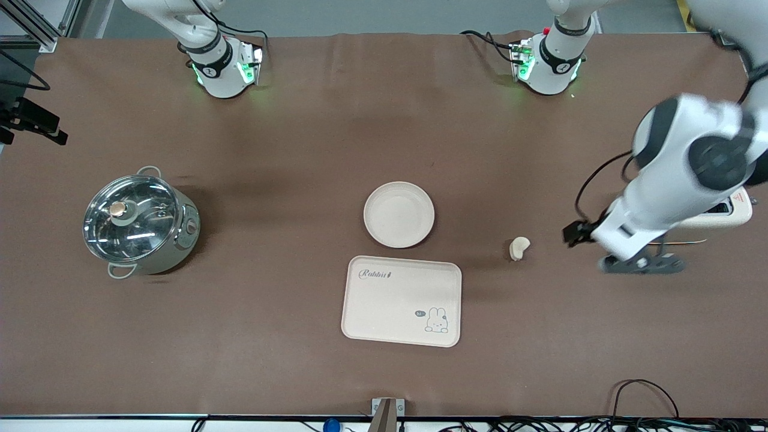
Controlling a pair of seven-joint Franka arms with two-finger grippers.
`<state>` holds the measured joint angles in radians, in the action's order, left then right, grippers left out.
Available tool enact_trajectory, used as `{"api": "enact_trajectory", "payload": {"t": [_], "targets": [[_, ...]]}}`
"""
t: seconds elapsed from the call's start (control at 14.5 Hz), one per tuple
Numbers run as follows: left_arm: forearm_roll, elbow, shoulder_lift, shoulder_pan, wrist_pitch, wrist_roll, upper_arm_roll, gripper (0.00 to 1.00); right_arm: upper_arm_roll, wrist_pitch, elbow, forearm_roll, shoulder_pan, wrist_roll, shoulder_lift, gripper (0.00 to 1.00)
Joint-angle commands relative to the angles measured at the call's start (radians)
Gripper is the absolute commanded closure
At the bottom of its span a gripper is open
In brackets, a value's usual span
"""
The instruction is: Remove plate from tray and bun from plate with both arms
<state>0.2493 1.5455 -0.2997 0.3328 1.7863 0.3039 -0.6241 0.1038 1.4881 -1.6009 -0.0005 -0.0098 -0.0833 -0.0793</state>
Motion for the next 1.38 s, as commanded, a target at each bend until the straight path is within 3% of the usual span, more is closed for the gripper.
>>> {"api": "enact_trajectory", "payload": {"t": [0.0,0.28,0.48,0.55,0.76,0.96,1.1,1.31], "targets": [[-0.050,-0.030,0.118,0.020,-0.144,-0.041,-0.003,0.00,-0.003,-0.003,0.003,-0.003,-0.002,-0.004,-0.002,0.00],[-0.079,-0.038,0.224,0.051,-0.225,-0.080,0.001,0.00,-0.003,-0.003,0.003,-0.003,-0.001,-0.004,-0.002,0.00],[-0.111,-0.028,0.277,0.042,-0.228,-0.127,0.049,0.00,-0.003,-0.002,0.001,-0.003,-0.002,-0.004,-0.002,0.00],[-0.131,-0.028,0.281,0.019,-0.234,-0.132,0.085,0.00,-0.003,-0.002,0.001,-0.001,-0.002,-0.004,-0.002,0.00],[-0.166,-0.013,0.307,-0.196,-0.242,-0.169,0.330,0.00,-0.003,-0.002,0.001,-0.001,-0.002,-0.004,-0.002,0.00],[-0.203,0.025,0.344,-0.334,-0.237,-0.219,0.502,0.00,-0.003,-0.002,-0.001,-0.001,-0.004,-0.004,-0.002,0.00],[-0.205,0.091,0.393,-0.409,-0.193,-0.220,0.579,0.00,-0.001,-0.002,-0.001,-0.001,-0.002,-0.004,-0.002,0.00],[-0.220,0.127,0.413,-0.437,-0.156,-0.224,0.615,0.00,-0.003,-0.005,-0.001,-0.001,0.001,-0.004,-0.002,0.00]]}}
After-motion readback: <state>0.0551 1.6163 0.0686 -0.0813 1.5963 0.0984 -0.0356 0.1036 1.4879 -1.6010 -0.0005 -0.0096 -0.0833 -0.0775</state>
